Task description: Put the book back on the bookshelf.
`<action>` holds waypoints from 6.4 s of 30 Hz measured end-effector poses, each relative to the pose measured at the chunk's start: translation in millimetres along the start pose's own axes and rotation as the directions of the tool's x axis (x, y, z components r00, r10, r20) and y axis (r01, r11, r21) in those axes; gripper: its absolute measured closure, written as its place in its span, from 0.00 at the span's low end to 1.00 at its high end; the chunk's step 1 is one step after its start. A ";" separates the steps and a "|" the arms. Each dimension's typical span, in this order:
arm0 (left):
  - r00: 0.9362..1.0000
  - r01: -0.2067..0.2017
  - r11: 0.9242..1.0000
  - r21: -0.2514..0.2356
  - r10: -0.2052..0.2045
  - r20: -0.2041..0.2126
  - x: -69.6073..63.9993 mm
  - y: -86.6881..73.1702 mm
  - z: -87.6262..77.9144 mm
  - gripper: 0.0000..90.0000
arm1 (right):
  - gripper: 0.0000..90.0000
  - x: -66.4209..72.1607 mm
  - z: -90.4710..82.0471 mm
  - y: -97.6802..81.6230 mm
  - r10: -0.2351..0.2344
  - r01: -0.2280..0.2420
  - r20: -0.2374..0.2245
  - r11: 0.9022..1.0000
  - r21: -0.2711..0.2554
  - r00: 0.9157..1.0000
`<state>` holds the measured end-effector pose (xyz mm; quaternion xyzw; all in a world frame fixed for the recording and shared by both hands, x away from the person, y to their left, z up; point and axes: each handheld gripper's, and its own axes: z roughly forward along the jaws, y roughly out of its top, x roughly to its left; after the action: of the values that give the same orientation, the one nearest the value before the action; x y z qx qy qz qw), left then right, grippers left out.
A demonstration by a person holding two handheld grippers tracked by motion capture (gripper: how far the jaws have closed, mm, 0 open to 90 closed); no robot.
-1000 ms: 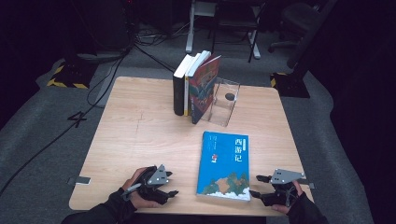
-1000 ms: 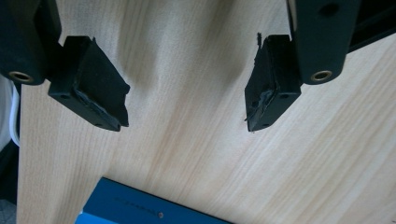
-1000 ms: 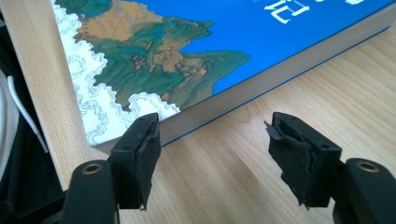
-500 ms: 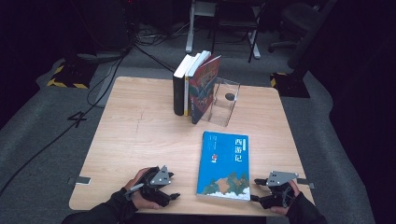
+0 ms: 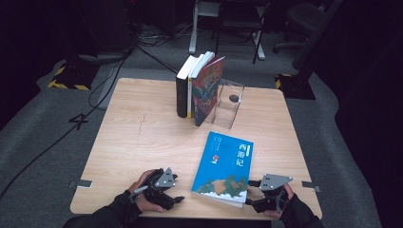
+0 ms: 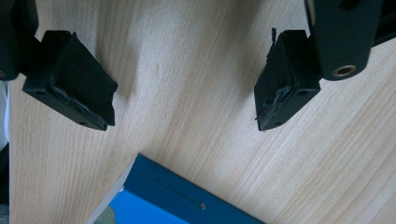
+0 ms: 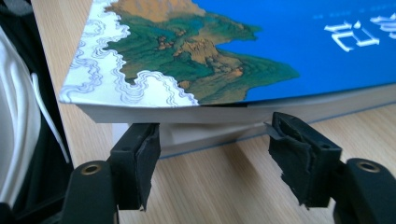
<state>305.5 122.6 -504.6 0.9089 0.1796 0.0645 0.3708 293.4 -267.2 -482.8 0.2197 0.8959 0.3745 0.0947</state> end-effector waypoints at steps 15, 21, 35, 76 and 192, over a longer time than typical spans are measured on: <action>1.000 -0.011 1.000 0.004 0.011 -0.018 -3.3 24.9 23.5 0.21 | 0.37 -13.9 -5.3 -16.5 0.035 -0.035 0.000 0.999 0.008 0.999; 1.000 -0.010 1.000 0.008 0.010 -0.013 -0.5 26.2 25.0 0.17 | 0.36 -13.2 -1.8 -13.9 0.030 -0.030 0.006 1.000 -0.008 1.000; 0.998 0.018 1.000 0.003 -0.018 -0.058 21.7 20.7 18.8 0.17 | 0.34 -6.2 0.0 7.9 0.068 -0.061 0.065 0.992 -0.109 0.996; 0.993 -0.104 0.984 -0.146 0.093 -0.079 -22.0 94.2 53.9 0.59 | 0.33 1.0 8.5 49.5 0.016 0.015 0.184 0.986 -0.165 0.983; 0.968 -0.096 0.995 0.037 0.102 -0.227 60.5 31.6 -49.8 0.74 | 0.83 -17.6 71.5 101.2 -0.273 0.278 0.055 0.950 -0.140 0.960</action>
<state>357.9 156.8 -447.8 0.9079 0.1762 0.1850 0.3324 365.5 -167.2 -460.7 0.0914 0.8860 0.4185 0.1774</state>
